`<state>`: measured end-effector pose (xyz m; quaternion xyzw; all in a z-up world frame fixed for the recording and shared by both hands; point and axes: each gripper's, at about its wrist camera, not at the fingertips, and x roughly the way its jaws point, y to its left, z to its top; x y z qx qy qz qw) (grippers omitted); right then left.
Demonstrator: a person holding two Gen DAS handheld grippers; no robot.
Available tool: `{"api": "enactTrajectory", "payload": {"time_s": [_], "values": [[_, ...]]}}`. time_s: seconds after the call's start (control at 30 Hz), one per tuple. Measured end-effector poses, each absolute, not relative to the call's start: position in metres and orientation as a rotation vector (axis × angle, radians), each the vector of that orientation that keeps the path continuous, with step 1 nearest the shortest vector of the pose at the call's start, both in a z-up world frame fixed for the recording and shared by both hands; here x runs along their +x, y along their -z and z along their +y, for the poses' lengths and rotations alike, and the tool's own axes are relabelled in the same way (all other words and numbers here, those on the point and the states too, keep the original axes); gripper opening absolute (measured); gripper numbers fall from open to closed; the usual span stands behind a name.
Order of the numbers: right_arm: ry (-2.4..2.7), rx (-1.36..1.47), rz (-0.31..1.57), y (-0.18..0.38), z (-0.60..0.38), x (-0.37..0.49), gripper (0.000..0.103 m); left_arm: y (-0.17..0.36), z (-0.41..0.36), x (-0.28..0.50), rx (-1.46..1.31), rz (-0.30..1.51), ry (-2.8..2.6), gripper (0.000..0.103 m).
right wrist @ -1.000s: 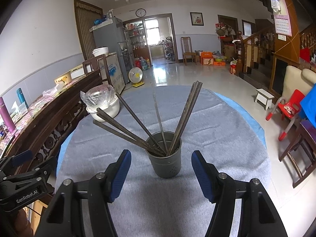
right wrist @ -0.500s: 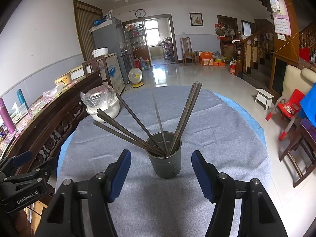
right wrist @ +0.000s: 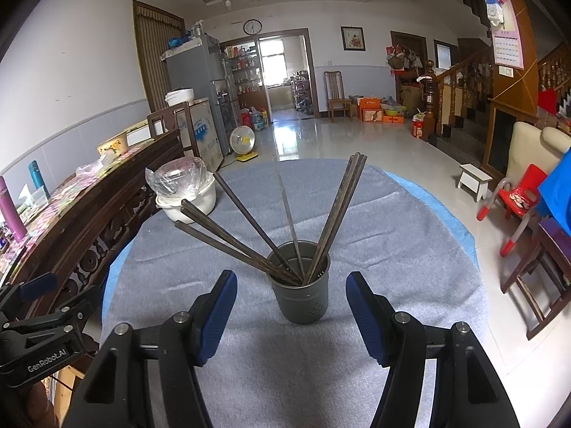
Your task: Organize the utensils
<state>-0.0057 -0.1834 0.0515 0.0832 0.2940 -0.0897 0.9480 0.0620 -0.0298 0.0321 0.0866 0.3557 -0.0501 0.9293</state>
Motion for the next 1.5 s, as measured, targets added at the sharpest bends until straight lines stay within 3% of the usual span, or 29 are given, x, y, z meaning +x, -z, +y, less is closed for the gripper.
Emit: {"api": "enactTrajectory", "payload": {"time_s": [1.5], "values": [[0.205,0.138,0.575,-0.057,-0.174,-0.006,0.068,-0.033,-0.016,0.066,0.17,0.724,0.106,0.085]]}}
